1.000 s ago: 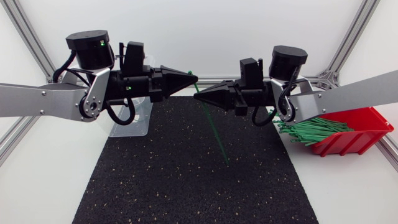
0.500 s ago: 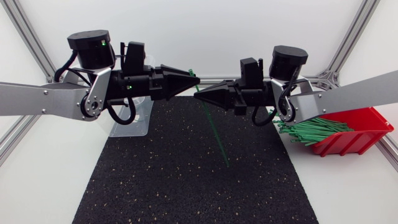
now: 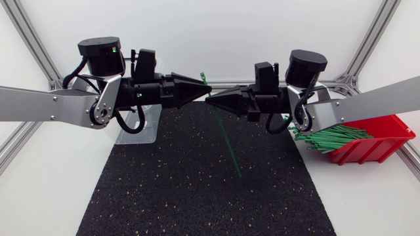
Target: Take a green cable tie from the red box, thread the tail through the head to close it, then place it in the transparent bin on the left.
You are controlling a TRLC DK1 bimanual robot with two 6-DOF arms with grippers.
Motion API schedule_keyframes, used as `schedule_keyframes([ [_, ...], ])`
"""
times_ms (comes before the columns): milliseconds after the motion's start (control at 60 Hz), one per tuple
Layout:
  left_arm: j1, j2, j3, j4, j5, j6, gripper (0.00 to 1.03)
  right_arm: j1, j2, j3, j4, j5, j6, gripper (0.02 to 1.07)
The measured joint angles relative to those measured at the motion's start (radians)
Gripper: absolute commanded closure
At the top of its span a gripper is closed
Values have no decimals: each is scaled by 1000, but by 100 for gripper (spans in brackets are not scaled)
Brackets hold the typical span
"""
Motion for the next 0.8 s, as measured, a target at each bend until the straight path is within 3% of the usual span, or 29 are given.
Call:
schedule_keyframes([
  [233, 0, 0, 3, 1, 0, 0, 79, -1, 0, -1, 10, 9, 7, 101],
  [600, -9, 0, 3, 2, 0, 0, 100, -1, 0, -6, 13, 14, 8, 101],
  [800, -14, 5, 4, 2, 0, 0, 100, -1, -1, -10, 14, 14, 8, 101],
])
